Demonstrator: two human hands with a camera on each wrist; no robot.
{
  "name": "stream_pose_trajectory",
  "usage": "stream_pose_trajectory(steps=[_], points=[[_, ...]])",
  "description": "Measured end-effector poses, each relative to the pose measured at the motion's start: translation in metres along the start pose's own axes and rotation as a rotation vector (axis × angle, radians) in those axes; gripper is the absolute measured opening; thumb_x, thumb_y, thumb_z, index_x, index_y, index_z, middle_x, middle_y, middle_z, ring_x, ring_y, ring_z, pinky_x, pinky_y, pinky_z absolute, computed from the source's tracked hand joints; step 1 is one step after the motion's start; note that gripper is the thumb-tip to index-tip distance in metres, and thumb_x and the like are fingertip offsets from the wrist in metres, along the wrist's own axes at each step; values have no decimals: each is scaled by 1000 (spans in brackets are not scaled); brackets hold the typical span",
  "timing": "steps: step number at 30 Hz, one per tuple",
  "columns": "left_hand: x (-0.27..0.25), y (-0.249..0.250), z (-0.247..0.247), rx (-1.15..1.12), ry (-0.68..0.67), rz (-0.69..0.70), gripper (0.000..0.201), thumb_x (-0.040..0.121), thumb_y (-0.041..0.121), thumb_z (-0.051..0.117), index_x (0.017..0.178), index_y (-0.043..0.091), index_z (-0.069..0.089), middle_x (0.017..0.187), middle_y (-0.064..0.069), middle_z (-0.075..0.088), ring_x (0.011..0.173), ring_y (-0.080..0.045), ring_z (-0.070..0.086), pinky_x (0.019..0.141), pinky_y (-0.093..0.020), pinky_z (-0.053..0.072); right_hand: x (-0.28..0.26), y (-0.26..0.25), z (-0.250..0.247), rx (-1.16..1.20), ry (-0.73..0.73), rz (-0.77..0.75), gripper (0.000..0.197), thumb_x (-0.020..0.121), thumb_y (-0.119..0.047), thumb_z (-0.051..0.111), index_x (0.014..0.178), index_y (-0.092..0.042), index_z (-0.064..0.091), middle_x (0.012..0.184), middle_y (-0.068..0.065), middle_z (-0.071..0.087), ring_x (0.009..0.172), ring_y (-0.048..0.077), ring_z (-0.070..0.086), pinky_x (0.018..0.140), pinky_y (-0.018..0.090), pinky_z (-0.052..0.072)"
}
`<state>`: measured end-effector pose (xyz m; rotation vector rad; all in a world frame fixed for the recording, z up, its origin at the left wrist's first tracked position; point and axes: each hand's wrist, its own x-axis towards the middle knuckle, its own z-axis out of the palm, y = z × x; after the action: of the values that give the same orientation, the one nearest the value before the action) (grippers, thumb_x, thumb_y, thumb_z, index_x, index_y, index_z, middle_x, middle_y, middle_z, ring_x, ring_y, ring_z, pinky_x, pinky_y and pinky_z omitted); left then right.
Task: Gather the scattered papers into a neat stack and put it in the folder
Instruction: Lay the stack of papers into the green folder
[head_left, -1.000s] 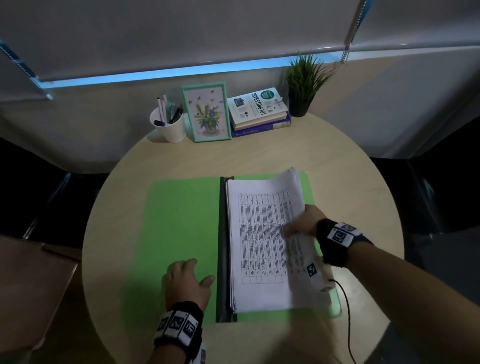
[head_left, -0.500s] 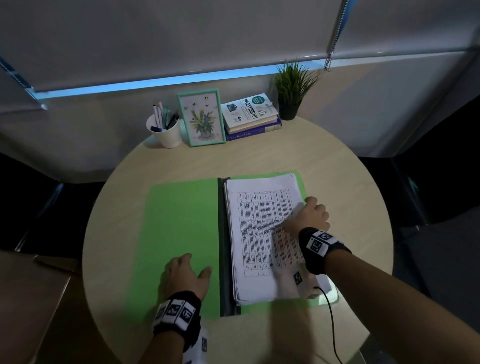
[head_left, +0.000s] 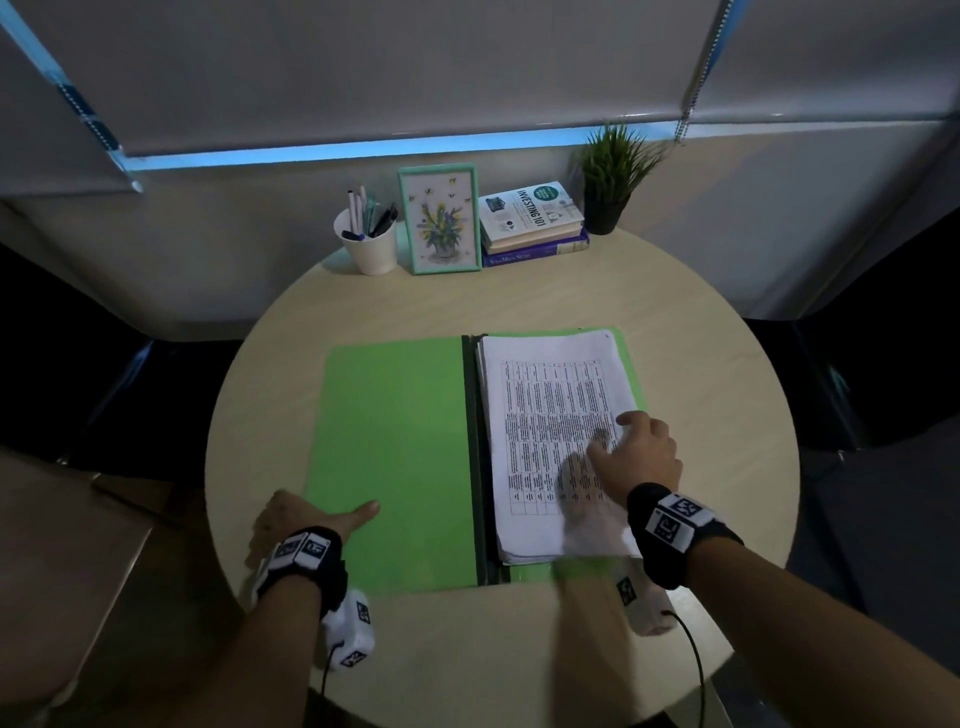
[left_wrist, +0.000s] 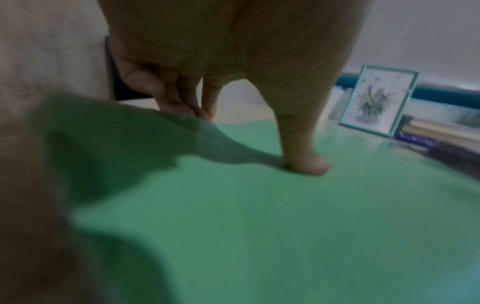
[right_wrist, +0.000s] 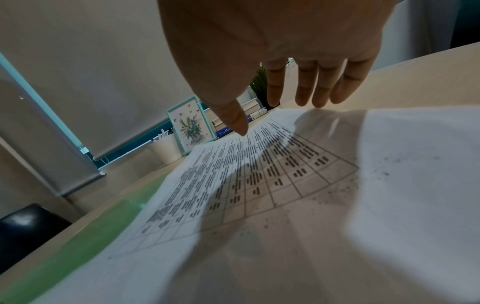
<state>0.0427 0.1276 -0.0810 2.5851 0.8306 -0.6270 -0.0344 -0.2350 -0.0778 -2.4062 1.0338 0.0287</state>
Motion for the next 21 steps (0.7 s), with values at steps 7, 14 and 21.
stream_pose_trajectory(steps=[7,14,21], points=[[-27,-6,-65,24,52,197,59,79,51,71,113,4,63,117,-18,63,105,-35,59,84,-35,44,4,3,-16,-26,-2,-82,46,85,-44,61,124,-22,50,135,8,45,122,30,46,98,44,40],[-135,41,-109,-74,107,575,28,84,31,69,66,16,55,63,-1,59,65,-18,54,61,-27,37,19,24,-30,-2,-23,-59,37,90,-40,51,122,-20,53,136,10,46,121,33,46,98,45,40],[-225,100,-62,-231,-87,811,14,83,31,67,89,21,60,92,5,69,90,-15,65,82,-25,48,28,46,-41,34,-77,-32,37,88,-35,59,121,-20,54,137,9,43,119,33,49,98,43,41]])
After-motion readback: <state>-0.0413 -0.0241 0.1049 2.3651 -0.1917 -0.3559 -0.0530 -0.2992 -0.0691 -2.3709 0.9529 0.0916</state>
